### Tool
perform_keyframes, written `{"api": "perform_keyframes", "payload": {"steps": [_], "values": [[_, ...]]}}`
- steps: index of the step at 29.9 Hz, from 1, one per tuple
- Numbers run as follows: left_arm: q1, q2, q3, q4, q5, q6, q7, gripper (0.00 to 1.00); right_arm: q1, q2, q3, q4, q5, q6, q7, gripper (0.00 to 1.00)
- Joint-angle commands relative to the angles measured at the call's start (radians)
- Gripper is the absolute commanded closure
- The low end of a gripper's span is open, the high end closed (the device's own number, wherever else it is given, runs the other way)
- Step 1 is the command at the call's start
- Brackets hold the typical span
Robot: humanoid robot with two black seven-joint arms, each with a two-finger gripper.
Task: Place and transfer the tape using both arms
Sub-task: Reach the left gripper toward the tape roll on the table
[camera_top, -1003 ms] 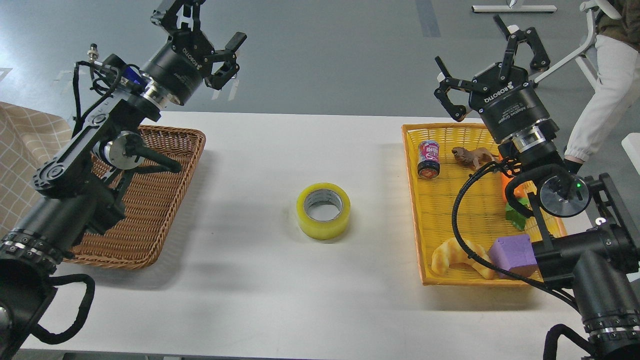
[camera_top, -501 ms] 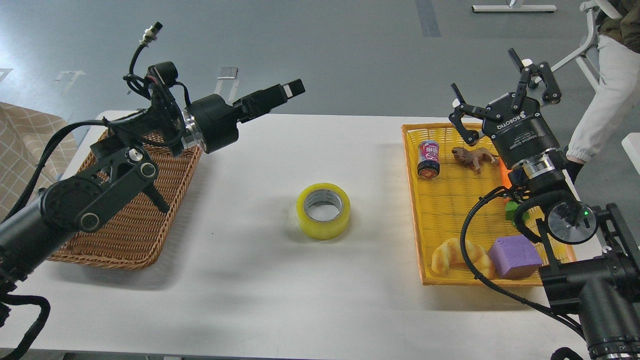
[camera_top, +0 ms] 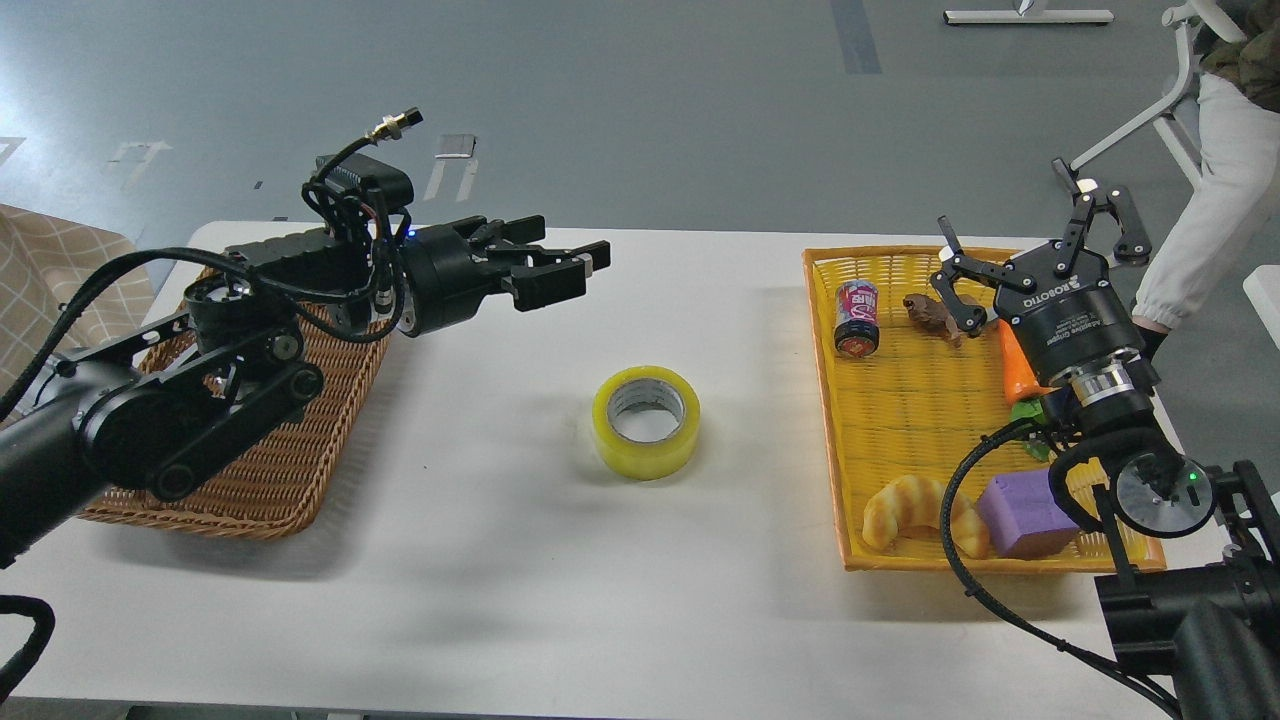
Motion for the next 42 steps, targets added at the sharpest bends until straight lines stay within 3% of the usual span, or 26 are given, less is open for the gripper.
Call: {"api": "perform_keyframes", "payload": {"steps": [1, 8, 13, 17, 18, 20, 25, 29, 42], "values": [[0.0, 0.001, 0.048, -0.01, 0.022, -0.004, 0.003, 0.02, -0.002, 0.002, 0.003, -0.002, 0.0, 0.0, 0.0, 0.0], [-0.016, -0.016, 0.045, -0.013, 0.002, -0.033, 0.006, 0.02, -0.002, 0.003, 0.003, -0.005, 0.0, 0.0, 0.0, 0.0], [-0.038, -0.039, 0.051, -0.016, -0.021, -0.133, 0.014, 0.02, -0.002, 0.002, 0.005, -0.005, 0.0, 0.0, 0.0, 0.0], [-0.055, -0.039, 0.055, -0.016, -0.01, -0.151, 0.115, 0.02, -0.002, 0.003, 0.005, -0.003, 0.0, 0.0, 0.0, 0.0], [-0.072, -0.039, 0.062, -0.016, -0.009, -0.172, 0.165, 0.02, -0.002, 0.003, 0.005, -0.003, 0.0, 0.0, 0.0, 0.0], [-0.099, -0.041, 0.081, -0.016, -0.01, -0.217, 0.221, 0.02, -0.002, 0.003, 0.005, -0.003, 0.0, 0.0, 0.0, 0.0], [-0.125, -0.062, 0.108, -0.016, -0.009, -0.22, 0.273, 0.02, 0.0, 0.003, 0.005, -0.003, 0.0, 0.0, 0.0, 0.0], [-0.167, -0.097, 0.16, -0.016, -0.01, -0.22, 0.38, 0.02, 0.0, 0.003, 0.005, -0.003, 0.0, 0.0, 0.0, 0.0], [-0.159, -0.217, 0.203, -0.002, -0.013, -0.22, 0.514, 0.02, 0.001, 0.003, 0.005, -0.008, -0.002, 0.0, 0.0, 0.0]]}}
